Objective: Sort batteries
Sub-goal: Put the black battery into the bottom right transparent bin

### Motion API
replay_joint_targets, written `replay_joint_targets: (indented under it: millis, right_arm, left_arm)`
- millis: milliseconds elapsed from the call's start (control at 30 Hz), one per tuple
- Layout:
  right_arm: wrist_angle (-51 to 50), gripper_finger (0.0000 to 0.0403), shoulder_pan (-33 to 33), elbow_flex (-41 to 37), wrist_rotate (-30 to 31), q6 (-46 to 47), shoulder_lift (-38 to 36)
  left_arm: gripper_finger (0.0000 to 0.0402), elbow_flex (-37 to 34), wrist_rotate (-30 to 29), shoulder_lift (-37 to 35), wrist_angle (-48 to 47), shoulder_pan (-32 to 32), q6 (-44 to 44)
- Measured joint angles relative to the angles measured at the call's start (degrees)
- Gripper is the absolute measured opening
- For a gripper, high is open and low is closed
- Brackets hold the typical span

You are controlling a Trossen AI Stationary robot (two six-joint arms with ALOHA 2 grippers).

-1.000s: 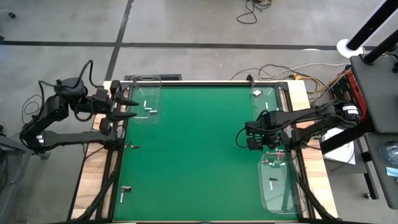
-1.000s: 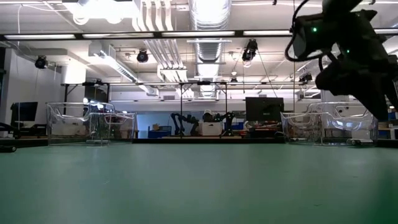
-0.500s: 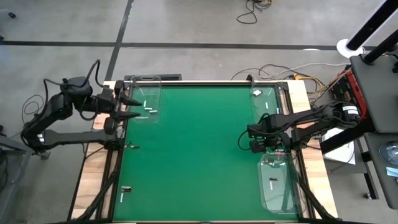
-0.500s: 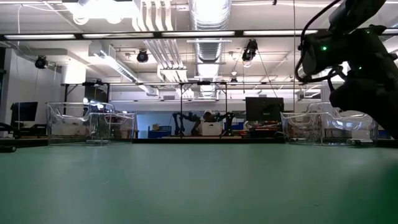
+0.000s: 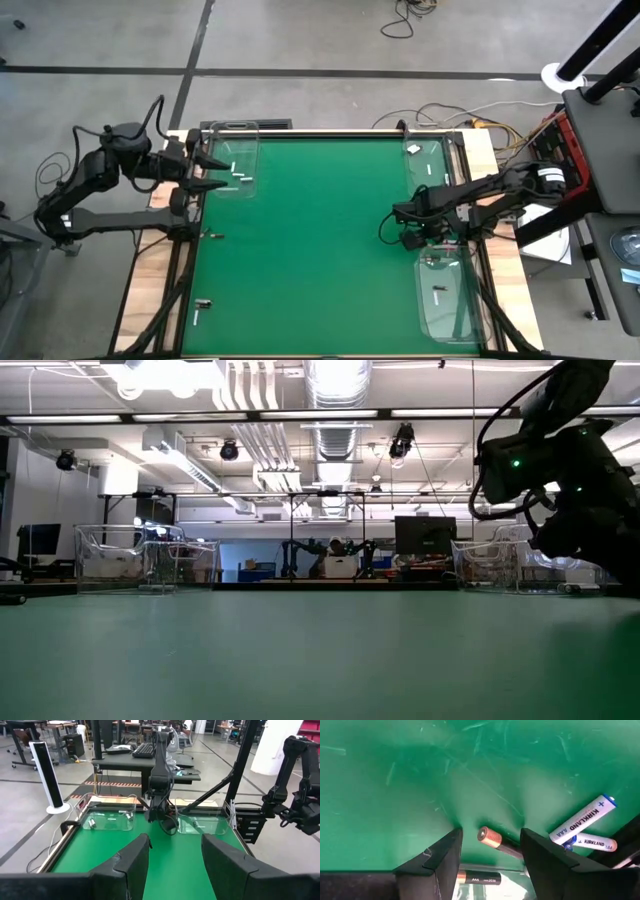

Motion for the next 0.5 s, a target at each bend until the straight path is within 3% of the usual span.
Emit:
replay_joint_targets:
  millis: [200, 500]
  right_arm:
    - [0.00, 0.0188, 0.00, 0.41, -0.52, -4.77, 3.06]
    - [-1.24, 0.0124, 0.09, 0.34, -1.32, -11.32, 3.73]
  left_arm:
    - [0.0164, -0.02, -0.81, 1.71, -3.85, 0.02, -0.20]
    - [0.0164, -0.02, -1.42, 2.20, -4.42, 0.04, -0.20]
